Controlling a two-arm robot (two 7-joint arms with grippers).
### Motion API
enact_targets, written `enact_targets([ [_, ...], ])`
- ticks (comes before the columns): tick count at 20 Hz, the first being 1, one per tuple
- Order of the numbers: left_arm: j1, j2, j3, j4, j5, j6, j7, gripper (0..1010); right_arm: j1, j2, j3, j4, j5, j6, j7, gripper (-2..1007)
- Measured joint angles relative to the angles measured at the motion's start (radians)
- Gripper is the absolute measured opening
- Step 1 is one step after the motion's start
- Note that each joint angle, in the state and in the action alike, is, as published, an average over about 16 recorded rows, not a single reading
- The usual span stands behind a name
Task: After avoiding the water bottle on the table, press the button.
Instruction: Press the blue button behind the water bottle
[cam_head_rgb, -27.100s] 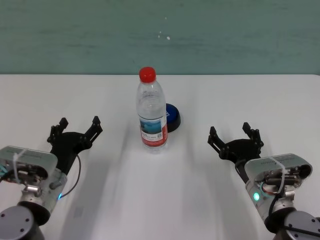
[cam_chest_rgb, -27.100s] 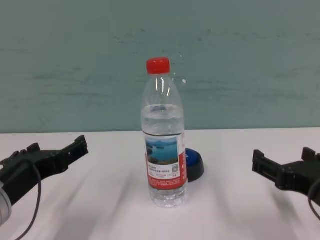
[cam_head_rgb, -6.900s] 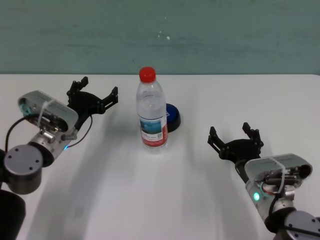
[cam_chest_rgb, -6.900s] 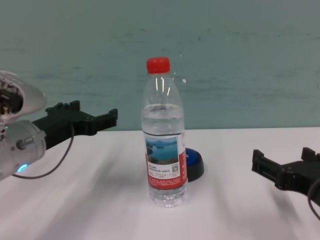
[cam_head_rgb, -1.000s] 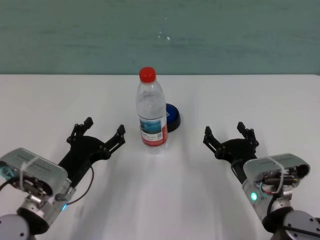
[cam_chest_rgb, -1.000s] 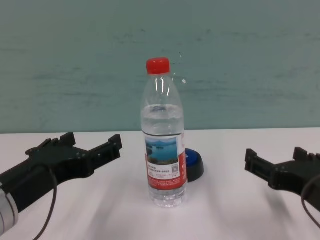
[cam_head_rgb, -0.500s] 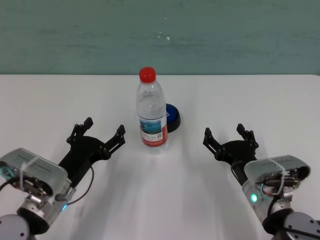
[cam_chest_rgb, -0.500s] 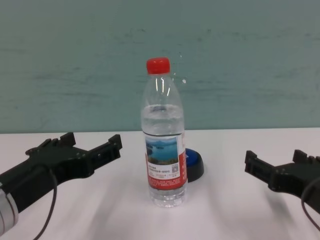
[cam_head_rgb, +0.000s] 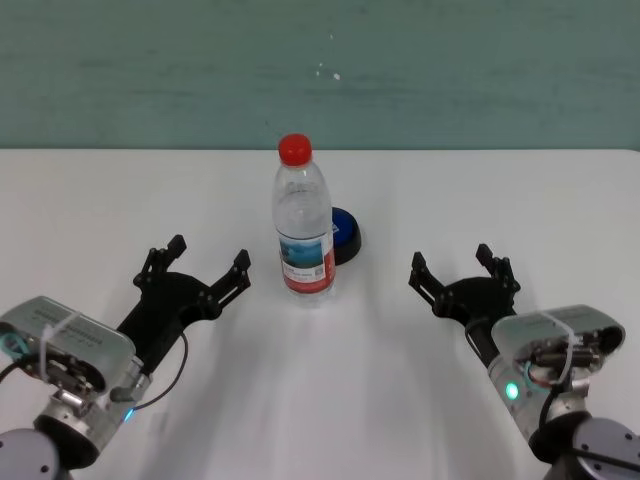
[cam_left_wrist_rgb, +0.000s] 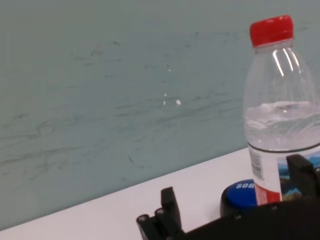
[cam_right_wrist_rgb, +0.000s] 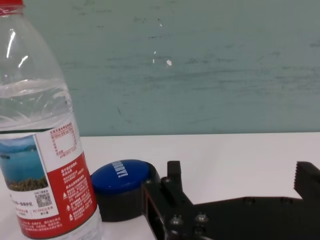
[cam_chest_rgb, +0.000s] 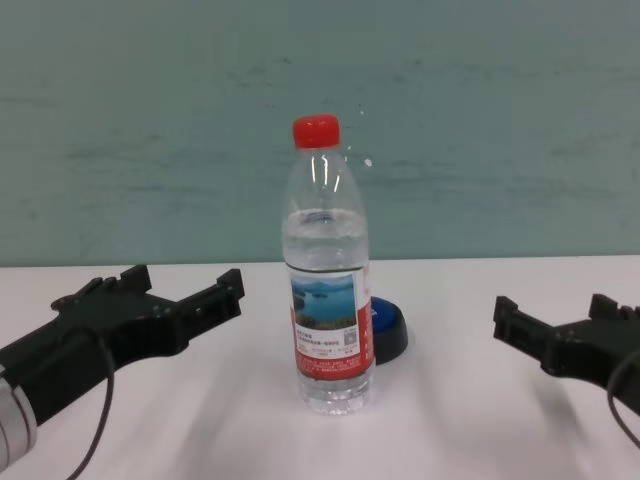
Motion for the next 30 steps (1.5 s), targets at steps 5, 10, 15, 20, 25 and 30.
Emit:
enact_targets([
  [5,0.000,0.000,0.000,0.000,0.000,0.000,0.000,1010,0.006,-0.009,0.014,-0.001,-0.009,0.014,0.014,1004],
  [10,0.000,0.000,0.000,0.000,0.000,0.000,0.000,1010,0.019,-0.014,0.026,0.003,-0.011,0.029,0.030,1004],
  [15,0.000,0.000,0.000,0.000,0.000,0.000,0.000,1010,0.040,-0.016,0.036,0.016,-0.004,0.043,0.049,1004],
  [20,0.000,0.000,0.000,0.000,0.000,0.000,0.000,1010,0.068,-0.013,0.040,0.037,0.007,0.054,0.066,1004],
  [25,0.000,0.000,0.000,0.000,0.000,0.000,0.000,1010,0.098,-0.005,0.041,0.059,0.016,0.060,0.079,1004],
  [30,0.000,0.000,0.000,0.000,0.000,0.000,0.000,1010,0.128,0.003,0.040,0.080,0.023,0.065,0.089,1004],
])
